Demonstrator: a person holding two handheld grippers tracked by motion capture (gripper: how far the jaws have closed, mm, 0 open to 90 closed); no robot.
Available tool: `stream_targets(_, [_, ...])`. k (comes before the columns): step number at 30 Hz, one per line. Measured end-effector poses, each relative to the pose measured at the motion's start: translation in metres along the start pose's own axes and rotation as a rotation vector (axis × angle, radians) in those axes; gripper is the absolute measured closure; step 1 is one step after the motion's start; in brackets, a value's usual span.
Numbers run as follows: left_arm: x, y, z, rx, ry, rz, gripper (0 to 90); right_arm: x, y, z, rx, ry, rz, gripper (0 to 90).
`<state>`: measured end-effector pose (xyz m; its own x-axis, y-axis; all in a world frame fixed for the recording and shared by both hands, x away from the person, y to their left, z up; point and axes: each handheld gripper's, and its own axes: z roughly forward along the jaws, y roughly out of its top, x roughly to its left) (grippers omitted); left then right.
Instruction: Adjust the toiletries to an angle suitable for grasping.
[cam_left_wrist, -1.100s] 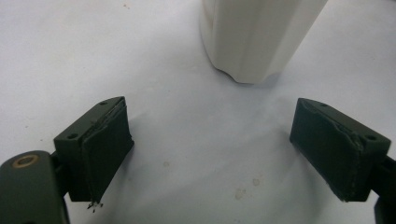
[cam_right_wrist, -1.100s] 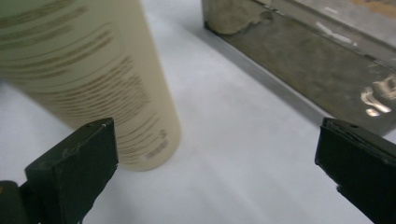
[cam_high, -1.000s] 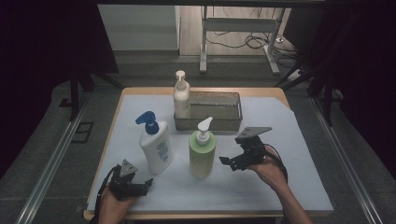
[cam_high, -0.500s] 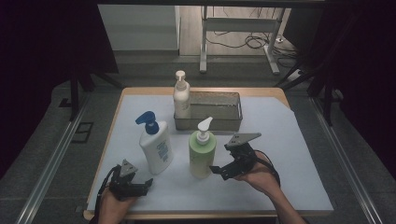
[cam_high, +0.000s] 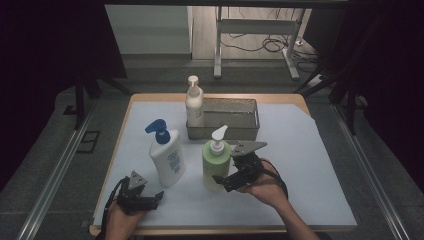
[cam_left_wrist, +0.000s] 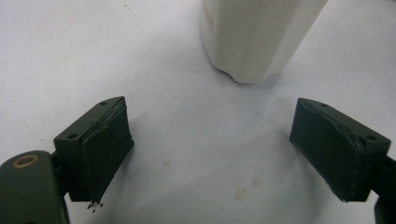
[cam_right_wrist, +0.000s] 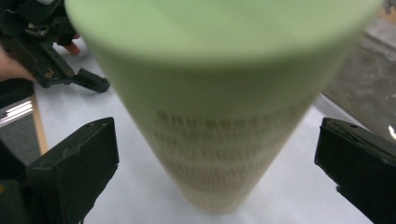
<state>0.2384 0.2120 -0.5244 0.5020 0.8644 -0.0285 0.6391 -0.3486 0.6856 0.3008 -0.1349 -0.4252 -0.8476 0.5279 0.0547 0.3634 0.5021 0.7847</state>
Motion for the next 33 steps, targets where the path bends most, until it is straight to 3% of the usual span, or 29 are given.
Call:
stream_targets(11, [0.000, 0.000, 0.000, 0.001, 0.000, 0.000, 12.1, 0.005, 0.012, 0.016, -0.026, -0.034, -0.011, 3.9])
stream_targets(18, [0.000, 0.000, 0.000, 0.001, 0.000, 0.000, 12.1, 0.008, 0.016, 0.020, -0.046, -0.064, -0.025, 11.2])
stream_targets(33, [0.000, 0.000, 0.000, 0.001, 0.000, 0.000, 12.1, 0.009, 0.021, 0.014, -0.004, -0.056, -0.028, 11.9])
